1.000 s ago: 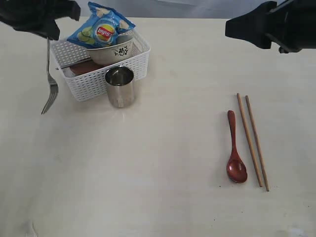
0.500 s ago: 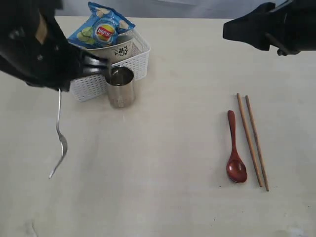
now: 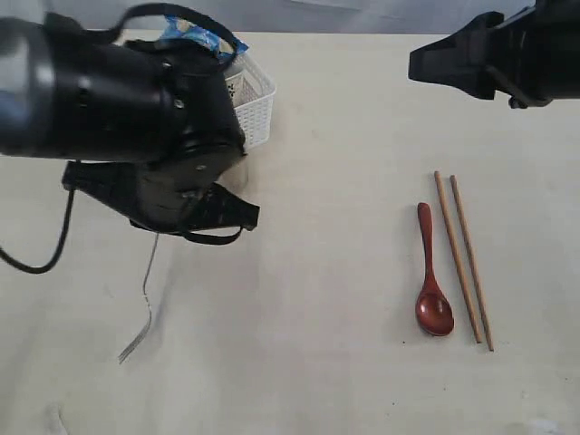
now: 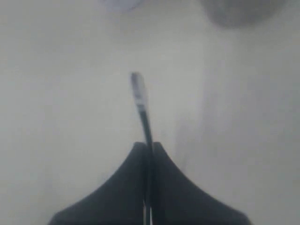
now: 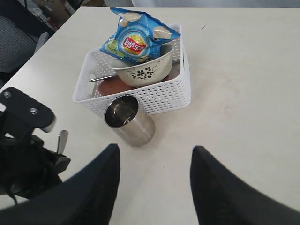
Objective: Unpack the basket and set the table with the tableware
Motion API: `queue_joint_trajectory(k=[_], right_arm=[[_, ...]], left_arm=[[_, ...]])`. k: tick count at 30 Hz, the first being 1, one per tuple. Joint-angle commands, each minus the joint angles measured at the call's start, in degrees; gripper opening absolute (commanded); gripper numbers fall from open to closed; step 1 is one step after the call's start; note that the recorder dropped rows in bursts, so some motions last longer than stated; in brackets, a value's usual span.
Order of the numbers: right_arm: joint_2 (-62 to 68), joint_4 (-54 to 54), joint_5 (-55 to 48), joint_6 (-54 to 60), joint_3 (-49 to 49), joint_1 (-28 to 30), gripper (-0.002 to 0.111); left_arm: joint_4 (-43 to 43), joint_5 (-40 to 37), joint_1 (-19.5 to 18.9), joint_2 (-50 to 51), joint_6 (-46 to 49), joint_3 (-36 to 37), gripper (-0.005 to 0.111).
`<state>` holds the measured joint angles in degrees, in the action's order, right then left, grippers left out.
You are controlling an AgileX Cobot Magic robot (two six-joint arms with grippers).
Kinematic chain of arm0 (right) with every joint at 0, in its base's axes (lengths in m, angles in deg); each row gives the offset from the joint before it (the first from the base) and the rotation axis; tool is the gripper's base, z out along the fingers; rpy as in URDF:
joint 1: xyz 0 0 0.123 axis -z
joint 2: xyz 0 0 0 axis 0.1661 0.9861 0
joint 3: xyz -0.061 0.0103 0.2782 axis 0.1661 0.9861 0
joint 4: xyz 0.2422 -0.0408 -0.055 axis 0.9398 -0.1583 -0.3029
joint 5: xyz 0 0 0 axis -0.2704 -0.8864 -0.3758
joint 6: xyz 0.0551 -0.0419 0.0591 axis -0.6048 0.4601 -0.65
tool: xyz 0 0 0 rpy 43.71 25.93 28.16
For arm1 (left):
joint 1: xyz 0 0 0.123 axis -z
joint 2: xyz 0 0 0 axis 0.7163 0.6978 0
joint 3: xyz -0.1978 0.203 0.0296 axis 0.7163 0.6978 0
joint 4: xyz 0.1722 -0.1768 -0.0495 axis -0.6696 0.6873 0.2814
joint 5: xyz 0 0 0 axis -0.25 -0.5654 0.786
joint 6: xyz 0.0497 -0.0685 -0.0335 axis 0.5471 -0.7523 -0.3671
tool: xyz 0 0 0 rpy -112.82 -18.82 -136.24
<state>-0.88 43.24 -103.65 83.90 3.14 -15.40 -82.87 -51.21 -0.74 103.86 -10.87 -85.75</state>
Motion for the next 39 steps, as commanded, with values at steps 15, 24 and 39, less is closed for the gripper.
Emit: queue_joint_trajectory(k=[15, 24, 39], right_arm=[[-0.3, 0.3, 1.2, 0.0, 0.0, 0.4, 0.045], [-0.3, 0.4, 0.7, -0.4, 0.0, 0.4, 0.045], [-0.3, 0.4, -0.4, -0.8, 0.0, 0.4, 0.045]], left_arm=[[-1.8, -9.1, 0.3, 18.8, 2.9, -20.3, 0.000], [-1.6, -9.4, 0.3, 22.7, 6.9, -26.4, 0.000], [1.6, -9.4, 0.9, 22.5, 8.7, -26.4, 0.000]])
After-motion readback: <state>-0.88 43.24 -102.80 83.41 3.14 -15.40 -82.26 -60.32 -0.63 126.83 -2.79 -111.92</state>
